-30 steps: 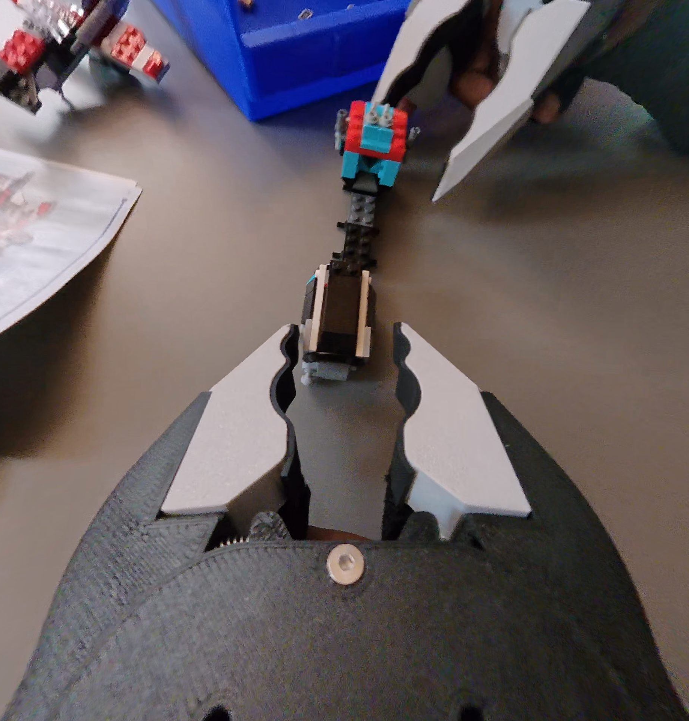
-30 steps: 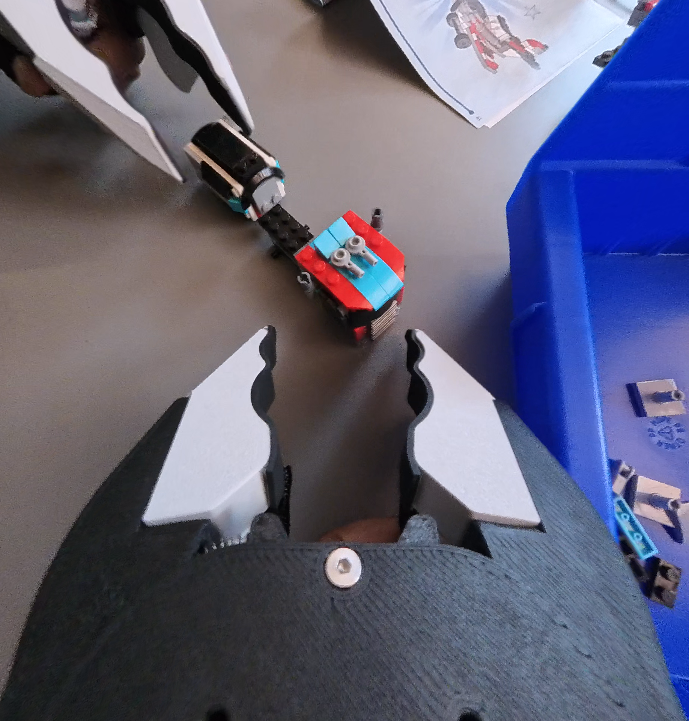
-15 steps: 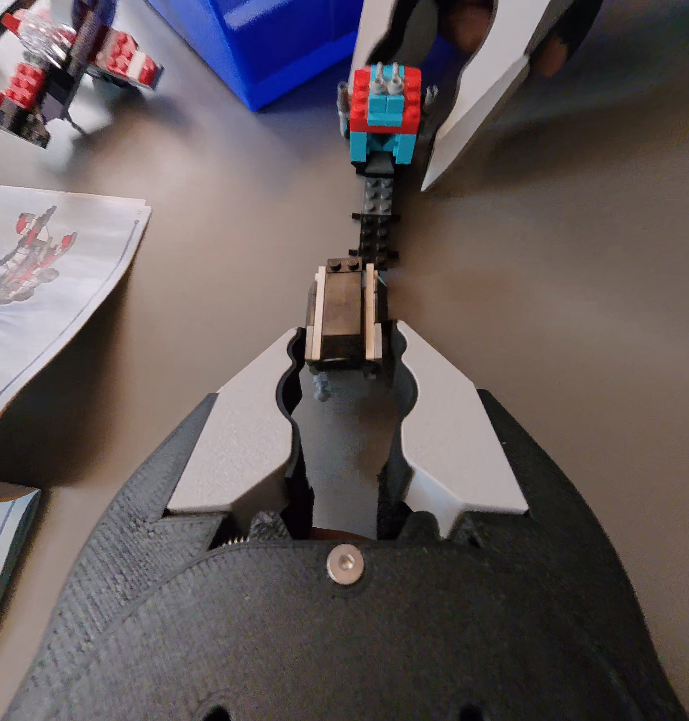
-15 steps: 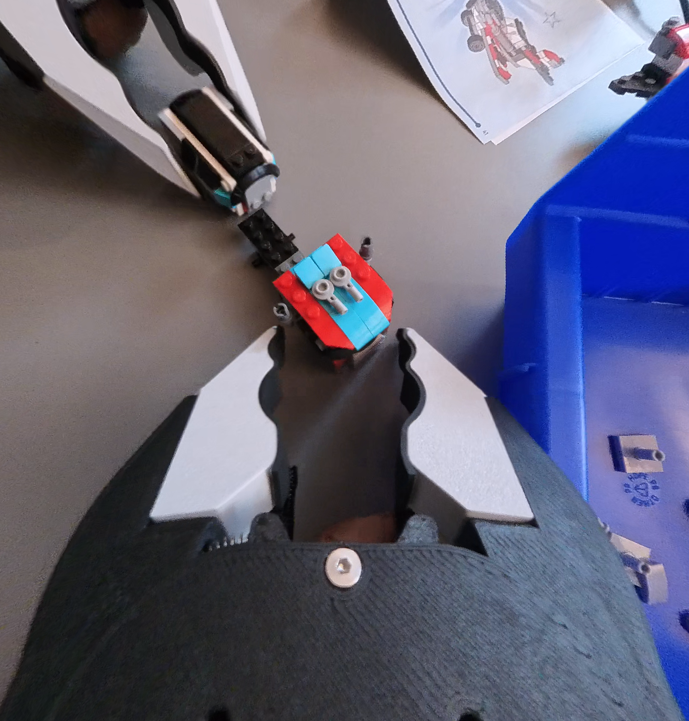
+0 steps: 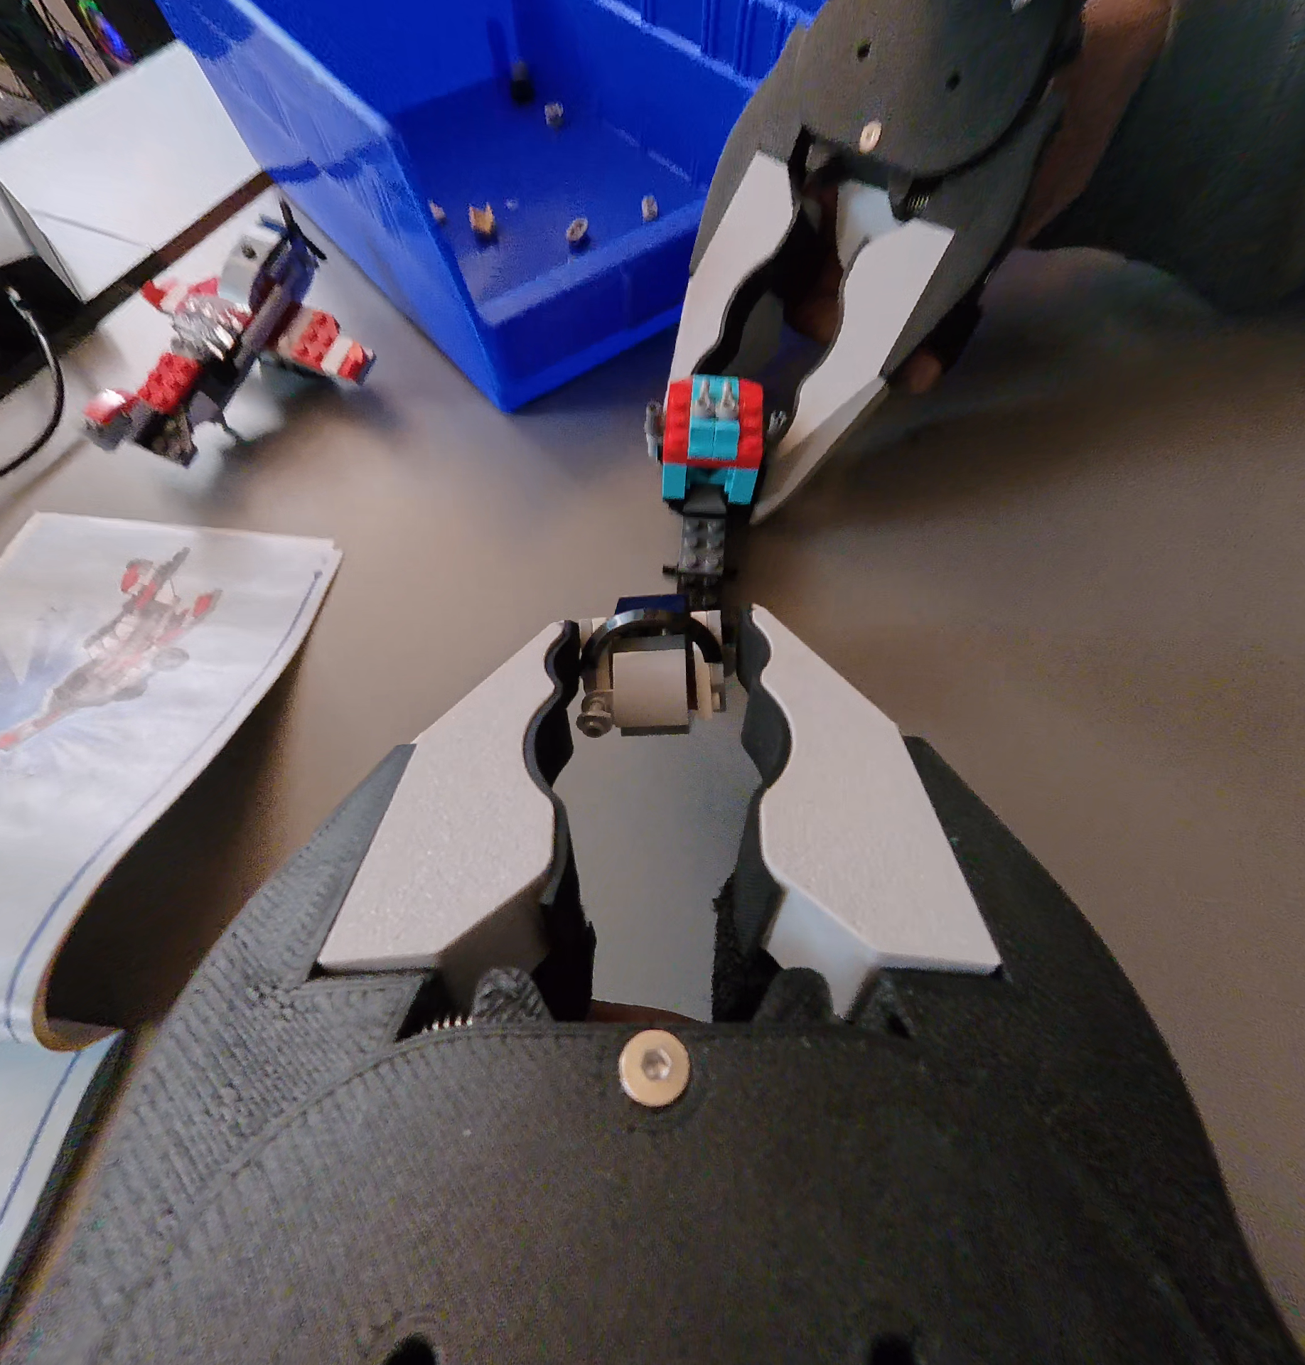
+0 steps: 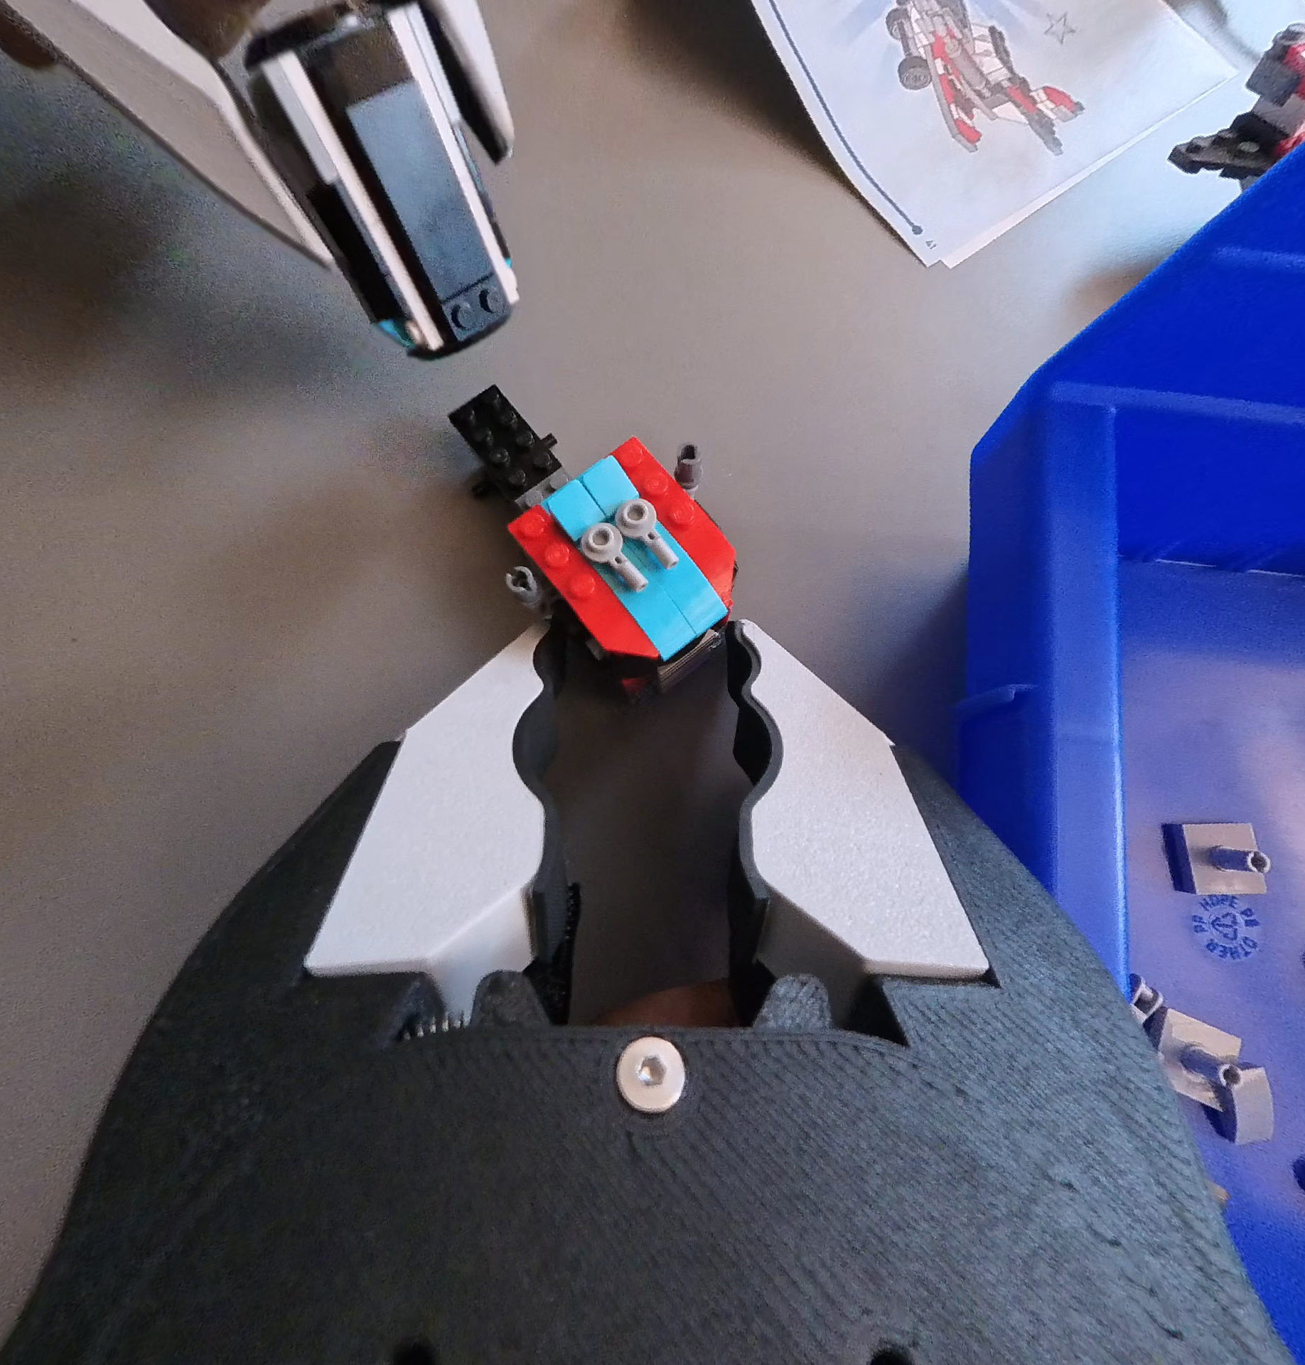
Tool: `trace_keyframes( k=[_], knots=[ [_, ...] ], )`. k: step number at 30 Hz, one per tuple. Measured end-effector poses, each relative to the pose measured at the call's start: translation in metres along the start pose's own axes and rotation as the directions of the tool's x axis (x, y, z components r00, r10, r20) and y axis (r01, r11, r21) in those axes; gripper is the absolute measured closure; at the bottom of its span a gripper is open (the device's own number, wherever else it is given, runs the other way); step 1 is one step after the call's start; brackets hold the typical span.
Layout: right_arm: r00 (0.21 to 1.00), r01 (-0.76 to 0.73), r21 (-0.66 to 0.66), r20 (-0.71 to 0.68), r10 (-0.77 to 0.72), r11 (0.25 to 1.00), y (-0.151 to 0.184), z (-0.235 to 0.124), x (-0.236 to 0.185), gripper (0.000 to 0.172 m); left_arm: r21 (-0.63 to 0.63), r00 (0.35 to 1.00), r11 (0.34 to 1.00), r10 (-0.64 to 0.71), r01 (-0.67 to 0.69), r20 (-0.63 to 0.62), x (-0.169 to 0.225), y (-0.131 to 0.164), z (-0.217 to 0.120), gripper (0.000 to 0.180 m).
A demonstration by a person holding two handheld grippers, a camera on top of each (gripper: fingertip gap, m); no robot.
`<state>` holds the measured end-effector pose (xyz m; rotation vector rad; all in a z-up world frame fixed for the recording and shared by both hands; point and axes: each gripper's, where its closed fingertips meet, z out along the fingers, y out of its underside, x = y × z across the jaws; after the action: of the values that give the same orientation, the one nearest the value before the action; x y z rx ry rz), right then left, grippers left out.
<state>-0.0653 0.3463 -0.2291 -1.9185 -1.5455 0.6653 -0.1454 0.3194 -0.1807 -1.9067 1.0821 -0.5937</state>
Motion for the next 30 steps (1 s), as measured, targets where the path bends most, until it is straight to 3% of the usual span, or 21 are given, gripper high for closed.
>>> trace_keyframes(
  k=[5,9,13,30],
  knots=[
    [1.000,-0.003,-0.001,0.004,0.003,1.000,0.000,0.000,0.000,0.126,0.094,1.000,0.996,-0.001,0.002,-0.007,0.002,-0.031,0.011,0.136],
    [1.000,-0.006,-0.002,0.005,0.006,1.000,0.001,0.000,0.000,0.126,0.117,1.000,0.993,-0.013,0.012,0.003,0.000,-0.036,0.032,0.136],
    [1.000,-0.009,-0.001,0.005,0.009,1.000,0.001,0.000,0.000,0.126,0.087,1.000,0.996,-0.001,0.003,-0.024,0.009,-0.023,0.043,0.135],
    [0.999,0.009,-0.007,-0.035,-0.009,1.000,0.002,0.001,0.002,0.126,-0.106,0.999,0.994,0.030,-0.027,0.027,0.015,0.019,0.032,0.136]
  ],
)
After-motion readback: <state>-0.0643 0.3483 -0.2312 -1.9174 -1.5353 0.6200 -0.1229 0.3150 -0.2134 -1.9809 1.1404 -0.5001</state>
